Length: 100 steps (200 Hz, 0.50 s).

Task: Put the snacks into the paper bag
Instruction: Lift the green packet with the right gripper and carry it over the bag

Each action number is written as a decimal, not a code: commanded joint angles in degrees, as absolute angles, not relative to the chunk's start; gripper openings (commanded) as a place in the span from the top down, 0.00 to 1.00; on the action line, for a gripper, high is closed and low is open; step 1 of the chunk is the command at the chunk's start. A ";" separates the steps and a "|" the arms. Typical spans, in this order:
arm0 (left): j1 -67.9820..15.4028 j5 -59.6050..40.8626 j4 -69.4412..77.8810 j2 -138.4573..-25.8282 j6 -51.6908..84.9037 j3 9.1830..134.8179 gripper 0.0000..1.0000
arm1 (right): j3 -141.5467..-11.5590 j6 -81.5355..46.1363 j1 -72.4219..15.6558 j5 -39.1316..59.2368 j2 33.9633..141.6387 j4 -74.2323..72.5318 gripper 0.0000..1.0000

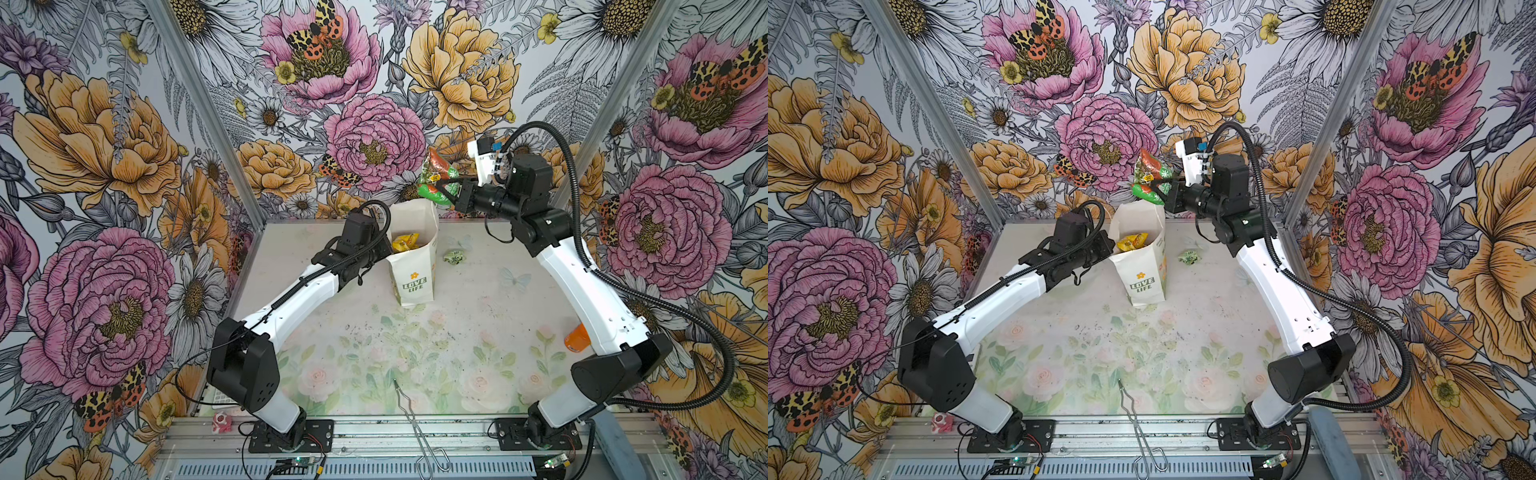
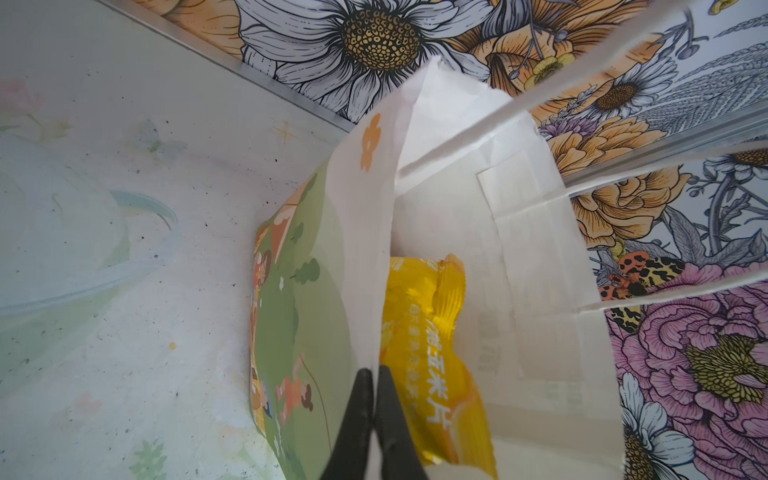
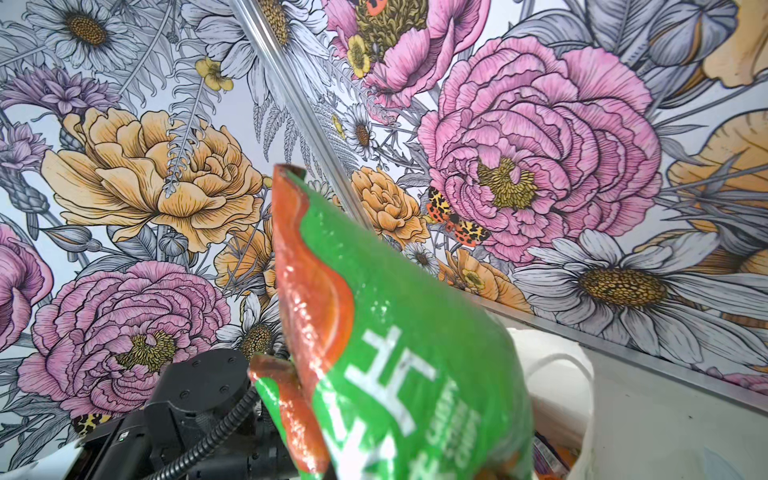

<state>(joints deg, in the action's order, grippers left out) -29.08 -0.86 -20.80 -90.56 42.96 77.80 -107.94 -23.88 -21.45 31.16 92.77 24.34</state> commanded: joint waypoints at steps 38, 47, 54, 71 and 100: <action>-29.90 -1.07 -21.02 -91.35 41.51 79.42 1.00 | -112.00 -23.29 -26.93 24.60 100.95 21.75 1.00; -29.75 -1.05 -21.05 -91.30 41.48 79.39 1.00 | -112.07 -23.30 -27.31 23.19 101.92 21.76 1.00; -29.72 -1.05 -21.09 -91.24 41.41 79.29 1.00 | -112.12 -23.42 -27.42 22.12 102.63 21.71 1.00; -29.71 -1.03 -21.04 -91.15 41.40 79.21 1.00 | -112.13 -23.40 -27.59 20.82 104.24 21.78 1.00; -29.62 -1.36 -21.05 -91.30 41.48 79.28 1.00 | -110.98 -22.88 -27.60 18.68 105.84 21.92 1.00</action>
